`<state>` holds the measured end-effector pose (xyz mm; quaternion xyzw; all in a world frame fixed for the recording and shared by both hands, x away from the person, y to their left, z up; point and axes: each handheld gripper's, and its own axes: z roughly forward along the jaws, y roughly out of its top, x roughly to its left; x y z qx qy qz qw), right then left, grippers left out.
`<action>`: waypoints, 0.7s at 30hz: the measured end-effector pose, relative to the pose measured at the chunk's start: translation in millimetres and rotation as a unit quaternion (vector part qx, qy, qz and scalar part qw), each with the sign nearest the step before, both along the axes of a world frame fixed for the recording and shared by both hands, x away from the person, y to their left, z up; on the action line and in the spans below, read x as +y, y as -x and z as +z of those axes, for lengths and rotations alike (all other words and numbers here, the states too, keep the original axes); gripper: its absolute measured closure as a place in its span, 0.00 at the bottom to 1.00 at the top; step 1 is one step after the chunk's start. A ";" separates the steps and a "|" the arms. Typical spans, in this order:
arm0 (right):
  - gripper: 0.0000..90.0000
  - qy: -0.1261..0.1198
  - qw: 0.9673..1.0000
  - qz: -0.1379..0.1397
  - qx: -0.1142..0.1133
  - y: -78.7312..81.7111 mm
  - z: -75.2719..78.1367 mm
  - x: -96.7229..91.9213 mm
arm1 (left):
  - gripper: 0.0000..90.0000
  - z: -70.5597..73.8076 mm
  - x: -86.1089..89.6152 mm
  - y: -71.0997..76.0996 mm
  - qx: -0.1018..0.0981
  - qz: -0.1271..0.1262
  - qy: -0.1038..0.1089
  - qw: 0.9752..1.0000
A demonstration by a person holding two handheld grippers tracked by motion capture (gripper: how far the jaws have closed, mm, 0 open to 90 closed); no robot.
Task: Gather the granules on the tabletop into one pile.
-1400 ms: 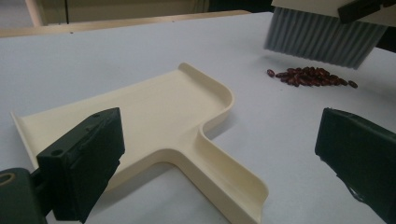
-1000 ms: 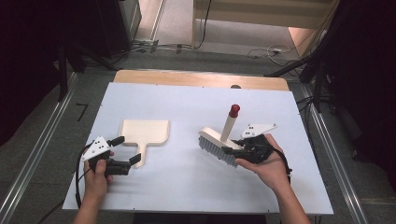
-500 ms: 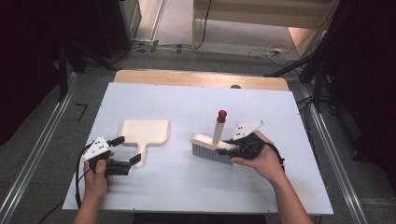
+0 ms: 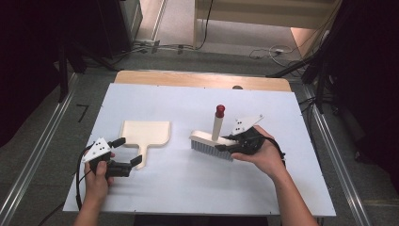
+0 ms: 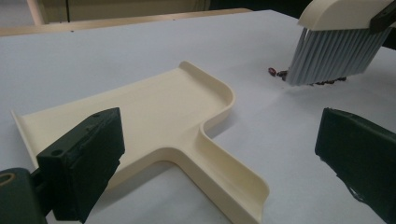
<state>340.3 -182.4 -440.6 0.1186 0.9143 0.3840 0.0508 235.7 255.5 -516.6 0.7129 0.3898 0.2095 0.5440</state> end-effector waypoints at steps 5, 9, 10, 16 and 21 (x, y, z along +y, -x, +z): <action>0.73 -0.019 0.998 -0.055 -0.009 4.2 12.5 -15.6 | 0.02 0.0 0.2 -0.1 -0.001 0.000 0.000 1.000; 0.73 -0.016 0.989 -0.145 -0.028 3.9 12.2 -32.6 | 0.02 -0.1 0.1 -0.2 -0.001 0.000 0.001 1.000; 0.73 -0.015 0.985 -0.172 -0.024 4.9 10.4 -35.7 | 0.02 0.0 0.1 -0.2 0.000 0.000 0.001 1.000; 0.73 0.003 0.960 -0.277 -0.026 10.1 -8.1 -36.3 | 0.02 -0.1 -0.5 -0.1 0.000 0.000 -0.001 1.000; 0.73 0.016 0.960 -0.277 -0.026 16.9 -11.1 -25.3 | 0.02 -0.2 -0.6 -0.1 0.000 0.001 -0.001 1.000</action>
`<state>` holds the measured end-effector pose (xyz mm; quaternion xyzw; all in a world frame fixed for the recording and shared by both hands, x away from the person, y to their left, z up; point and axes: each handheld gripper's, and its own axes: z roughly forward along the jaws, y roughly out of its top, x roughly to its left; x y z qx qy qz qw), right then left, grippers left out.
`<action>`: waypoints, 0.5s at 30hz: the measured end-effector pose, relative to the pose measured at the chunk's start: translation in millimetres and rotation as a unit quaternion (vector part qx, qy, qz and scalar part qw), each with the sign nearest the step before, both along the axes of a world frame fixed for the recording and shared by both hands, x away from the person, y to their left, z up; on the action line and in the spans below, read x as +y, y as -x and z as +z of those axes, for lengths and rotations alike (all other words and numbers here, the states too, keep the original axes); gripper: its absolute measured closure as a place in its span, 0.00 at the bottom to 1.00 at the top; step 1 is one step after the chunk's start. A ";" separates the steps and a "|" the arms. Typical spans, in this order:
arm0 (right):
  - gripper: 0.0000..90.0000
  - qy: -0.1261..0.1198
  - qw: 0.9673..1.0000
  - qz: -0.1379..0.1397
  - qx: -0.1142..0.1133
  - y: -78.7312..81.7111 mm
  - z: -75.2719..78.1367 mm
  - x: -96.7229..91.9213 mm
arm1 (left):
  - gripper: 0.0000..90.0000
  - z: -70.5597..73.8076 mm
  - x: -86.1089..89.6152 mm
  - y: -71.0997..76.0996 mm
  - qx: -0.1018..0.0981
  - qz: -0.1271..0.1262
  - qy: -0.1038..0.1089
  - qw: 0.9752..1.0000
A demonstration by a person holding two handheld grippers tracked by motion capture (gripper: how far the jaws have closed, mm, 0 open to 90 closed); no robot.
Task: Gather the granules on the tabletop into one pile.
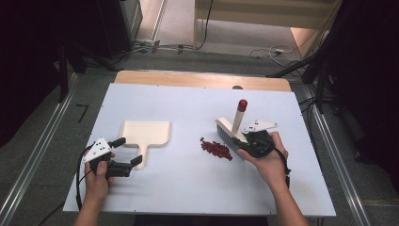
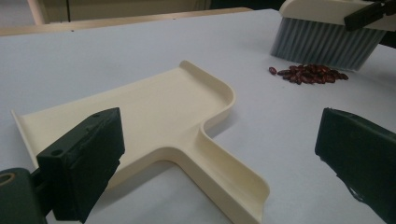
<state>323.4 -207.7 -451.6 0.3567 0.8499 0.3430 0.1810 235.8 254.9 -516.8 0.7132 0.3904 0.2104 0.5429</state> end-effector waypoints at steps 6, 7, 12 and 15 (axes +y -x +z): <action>0.73 0.016 0.999 0.026 -0.009 11.8 0.7 12.5 | 0.02 0.0 0.2 0.1 0.000 -0.001 0.000 1.000; 0.73 0.014 1.000 0.026 -0.009 12.4 1.6 12.6 | 0.02 0.1 0.2 0.1 0.000 -0.001 0.000 1.000; 0.73 -0.004 0.998 0.050 -0.030 10.0 13.0 12.3 | 0.02 0.1 0.2 -0.1 0.000 0.000 0.001 1.000; 0.73 0.004 0.996 0.079 -0.031 5.9 20.9 19.4 | 0.02 0.1 0.2 -0.1 0.000 0.000 0.001 1.000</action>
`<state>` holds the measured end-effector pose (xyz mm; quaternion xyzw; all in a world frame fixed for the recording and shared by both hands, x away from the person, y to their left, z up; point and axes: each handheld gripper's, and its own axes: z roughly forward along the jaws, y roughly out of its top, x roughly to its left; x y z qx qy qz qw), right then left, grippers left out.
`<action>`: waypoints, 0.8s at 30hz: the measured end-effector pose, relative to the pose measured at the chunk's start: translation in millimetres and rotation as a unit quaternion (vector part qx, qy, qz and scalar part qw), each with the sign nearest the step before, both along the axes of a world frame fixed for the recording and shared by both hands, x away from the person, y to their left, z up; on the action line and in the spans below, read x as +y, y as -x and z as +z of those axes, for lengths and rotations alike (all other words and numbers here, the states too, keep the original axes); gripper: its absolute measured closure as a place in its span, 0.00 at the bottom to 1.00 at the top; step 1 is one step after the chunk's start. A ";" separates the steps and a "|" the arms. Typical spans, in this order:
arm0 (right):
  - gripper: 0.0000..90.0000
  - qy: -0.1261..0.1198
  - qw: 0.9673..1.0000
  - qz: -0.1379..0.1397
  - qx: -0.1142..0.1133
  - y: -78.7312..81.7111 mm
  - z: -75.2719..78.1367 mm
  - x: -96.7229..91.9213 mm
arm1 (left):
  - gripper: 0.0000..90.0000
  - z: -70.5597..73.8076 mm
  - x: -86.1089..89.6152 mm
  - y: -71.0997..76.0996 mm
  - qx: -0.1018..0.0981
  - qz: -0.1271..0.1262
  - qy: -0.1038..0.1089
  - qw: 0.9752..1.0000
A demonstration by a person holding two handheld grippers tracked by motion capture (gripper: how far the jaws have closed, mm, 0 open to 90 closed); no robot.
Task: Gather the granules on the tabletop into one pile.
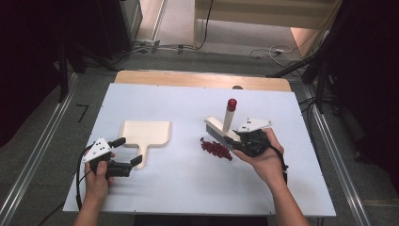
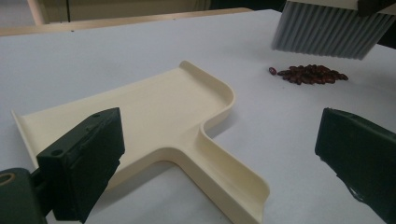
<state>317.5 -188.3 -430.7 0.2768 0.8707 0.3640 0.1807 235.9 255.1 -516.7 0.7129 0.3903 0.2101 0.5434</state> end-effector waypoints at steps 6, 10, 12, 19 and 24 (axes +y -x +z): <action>0.73 -0.030 0.999 -0.013 -0.002 -1.0 5.0 0.2 | 0.02 0.3 -0.3 -0.3 0.001 -0.001 -0.002 1.000; 0.73 -0.054 0.998 -0.032 -0.012 6.0 3.7 -14.5 | 0.02 2.0 -0.2 0.1 0.001 -0.003 -0.006 1.000; 0.73 -0.064 0.997 -0.044 -0.022 9.6 2.7 -22.7 | 0.02 3.0 0.3 0.5 0.001 0.000 -0.006 1.000; 0.73 -0.116 0.989 -0.093 -0.024 16.3 -3.0 -56.4 | 0.02 8.9 -1.4 1.1 -0.002 0.018 -0.010 1.000; 0.73 -0.155 0.980 -0.123 -0.029 20.7 -9.2 -83.8 | 0.02 18.9 -3.9 2.4 -0.005 0.026 -0.017 1.000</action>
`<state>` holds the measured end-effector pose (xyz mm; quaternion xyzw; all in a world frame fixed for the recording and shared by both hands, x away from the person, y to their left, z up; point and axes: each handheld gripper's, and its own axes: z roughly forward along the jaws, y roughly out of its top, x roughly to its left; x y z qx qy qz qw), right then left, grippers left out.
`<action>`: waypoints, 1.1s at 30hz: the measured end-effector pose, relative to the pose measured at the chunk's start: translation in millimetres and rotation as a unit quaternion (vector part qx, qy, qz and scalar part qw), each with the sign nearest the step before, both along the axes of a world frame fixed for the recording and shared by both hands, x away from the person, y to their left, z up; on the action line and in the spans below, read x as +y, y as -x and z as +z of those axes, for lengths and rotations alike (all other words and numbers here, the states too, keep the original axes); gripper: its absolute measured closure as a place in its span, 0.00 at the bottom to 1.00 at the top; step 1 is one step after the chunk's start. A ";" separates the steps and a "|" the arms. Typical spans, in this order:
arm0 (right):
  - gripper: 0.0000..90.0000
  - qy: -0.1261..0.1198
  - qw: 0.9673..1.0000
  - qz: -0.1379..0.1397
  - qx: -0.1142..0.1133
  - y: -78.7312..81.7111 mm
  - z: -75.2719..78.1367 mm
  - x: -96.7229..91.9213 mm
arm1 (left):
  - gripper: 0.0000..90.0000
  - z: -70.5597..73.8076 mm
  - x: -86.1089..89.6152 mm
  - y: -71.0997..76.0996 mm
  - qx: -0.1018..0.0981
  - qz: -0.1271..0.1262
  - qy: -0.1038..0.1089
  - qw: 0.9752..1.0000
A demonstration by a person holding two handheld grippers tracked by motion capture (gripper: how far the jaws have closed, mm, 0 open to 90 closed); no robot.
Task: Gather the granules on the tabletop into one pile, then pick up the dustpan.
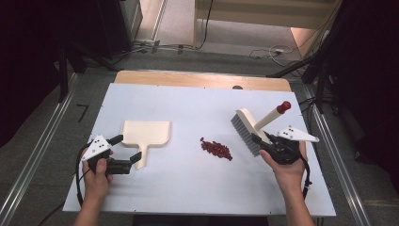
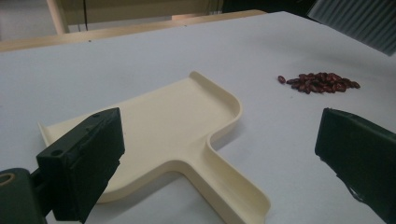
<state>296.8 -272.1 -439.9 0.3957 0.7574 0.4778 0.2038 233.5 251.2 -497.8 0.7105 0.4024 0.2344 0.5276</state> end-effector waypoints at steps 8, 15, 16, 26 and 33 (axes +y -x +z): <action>0.73 -0.028 0.999 -0.029 -0.011 1.9 0.9 -31.1 | 0.02 19.8 -10.8 3.9 -0.010 0.018 -0.025 0.999; 0.73 -0.043 0.998 -0.040 -0.011 4.5 -3.3 -46.4 | 0.02 37.5 -22.3 8.3 -0.010 0.039 -0.026 0.999; 0.73 -0.045 0.998 -0.041 -0.012 4.6 -3.3 -47.8 | 0.02 38.3 -23.8 8.2 -0.006 0.040 -0.026 0.999; 0.73 -0.047 0.998 -0.044 -0.012 5.3 -5.8 -53.0 | 0.14 33.7 -47.5 2.5 0.087 0.102 -0.063 0.989; 0.73 -0.044 0.998 -0.042 -0.011 5.8 -7.0 -52.1 | 0.23 11.5 -48.0 -4.9 0.147 0.131 -0.064 0.978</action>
